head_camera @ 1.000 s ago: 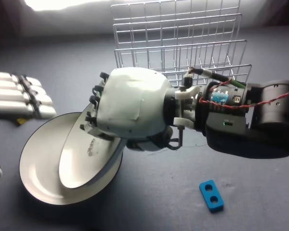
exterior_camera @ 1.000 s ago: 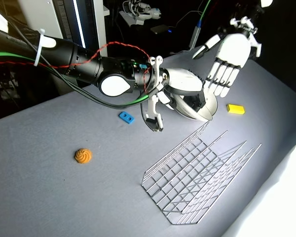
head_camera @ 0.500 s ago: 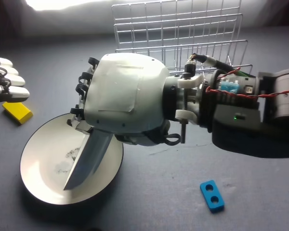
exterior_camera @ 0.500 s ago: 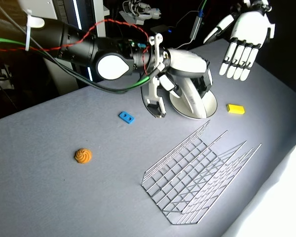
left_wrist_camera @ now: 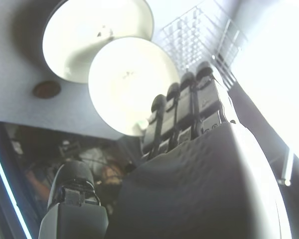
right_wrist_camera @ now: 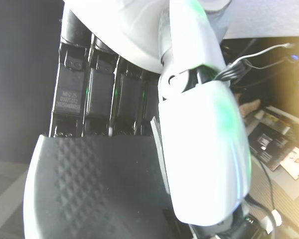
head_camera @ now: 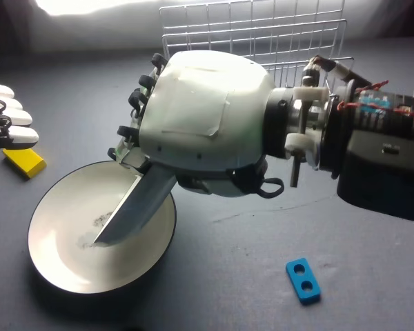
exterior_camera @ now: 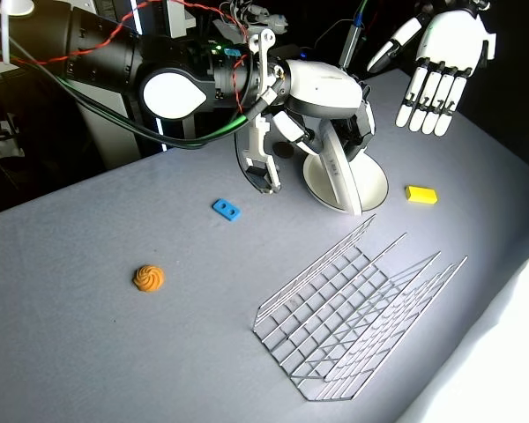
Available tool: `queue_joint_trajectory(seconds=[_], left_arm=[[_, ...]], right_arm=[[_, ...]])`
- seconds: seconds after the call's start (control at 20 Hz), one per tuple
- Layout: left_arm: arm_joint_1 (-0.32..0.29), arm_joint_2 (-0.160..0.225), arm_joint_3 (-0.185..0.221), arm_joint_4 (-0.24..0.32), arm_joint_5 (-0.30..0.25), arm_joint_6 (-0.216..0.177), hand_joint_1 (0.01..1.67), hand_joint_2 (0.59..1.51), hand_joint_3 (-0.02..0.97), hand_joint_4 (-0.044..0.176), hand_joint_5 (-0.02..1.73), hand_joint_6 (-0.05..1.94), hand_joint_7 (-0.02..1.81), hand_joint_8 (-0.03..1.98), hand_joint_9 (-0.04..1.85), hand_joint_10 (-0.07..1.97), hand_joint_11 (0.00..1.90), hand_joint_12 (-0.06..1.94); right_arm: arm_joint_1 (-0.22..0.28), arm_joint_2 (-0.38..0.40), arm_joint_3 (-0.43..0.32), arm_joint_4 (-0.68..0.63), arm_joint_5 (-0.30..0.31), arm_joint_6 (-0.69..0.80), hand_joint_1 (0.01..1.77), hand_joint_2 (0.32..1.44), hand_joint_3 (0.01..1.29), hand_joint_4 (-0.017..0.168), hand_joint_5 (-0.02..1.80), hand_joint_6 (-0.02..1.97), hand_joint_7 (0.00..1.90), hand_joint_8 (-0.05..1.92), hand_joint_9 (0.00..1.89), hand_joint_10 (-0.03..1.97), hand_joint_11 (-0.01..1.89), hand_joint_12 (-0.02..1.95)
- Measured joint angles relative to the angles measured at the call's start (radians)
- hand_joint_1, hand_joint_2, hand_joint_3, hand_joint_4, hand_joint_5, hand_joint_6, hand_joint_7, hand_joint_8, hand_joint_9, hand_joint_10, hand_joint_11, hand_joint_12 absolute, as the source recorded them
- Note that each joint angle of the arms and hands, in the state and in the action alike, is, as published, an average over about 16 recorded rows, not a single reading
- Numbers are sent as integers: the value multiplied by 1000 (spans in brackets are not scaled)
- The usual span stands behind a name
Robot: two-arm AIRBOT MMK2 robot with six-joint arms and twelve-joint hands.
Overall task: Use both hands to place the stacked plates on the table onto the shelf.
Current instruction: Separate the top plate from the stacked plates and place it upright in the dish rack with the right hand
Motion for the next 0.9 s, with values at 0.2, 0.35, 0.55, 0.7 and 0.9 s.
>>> queue_joint_trajectory(seconds=[0.2,0.35,0.55,0.7,0.9], left_arm=[[-3,1,-3,13,0,0,22,1111,20,1,30,11,24,6,21,6,14,-2],[-4,2,-5,19,1,0,22,1111,19,2,30,11,22,5,21,7,14,-2],[-5,2,-8,30,2,0,22,1112,19,3,30,11,21,6,21,7,15,-2],[-6,1,-11,41,2,0,22,1112,19,3,29,11,22,6,21,7,15,-1],[-8,-2,-17,57,3,0,22,1112,19,3,28,11,21,6,22,6,15,-1]], right_arm=[[39,37,-22,91,-15,-4,1350,1012,16,-2,917,1045,1057,805,990,983,840,1022],[78,61,-34,171,-34,-7,1350,1012,16,-3,922,1023,1063,796,995,982,846,1024],[139,92,-44,288,-65,-10,1350,1012,16,-3,927,1005,1070,782,994,990,846,1028],[187,113,-48,371,-89,-11,1351,1012,16,-3,931,992,1076,771,997,998,851,1025],[243,139,-50,470,-120,-12,1351,1012,16,-3,935,977,1082,762,1000,1007,857,1026]])
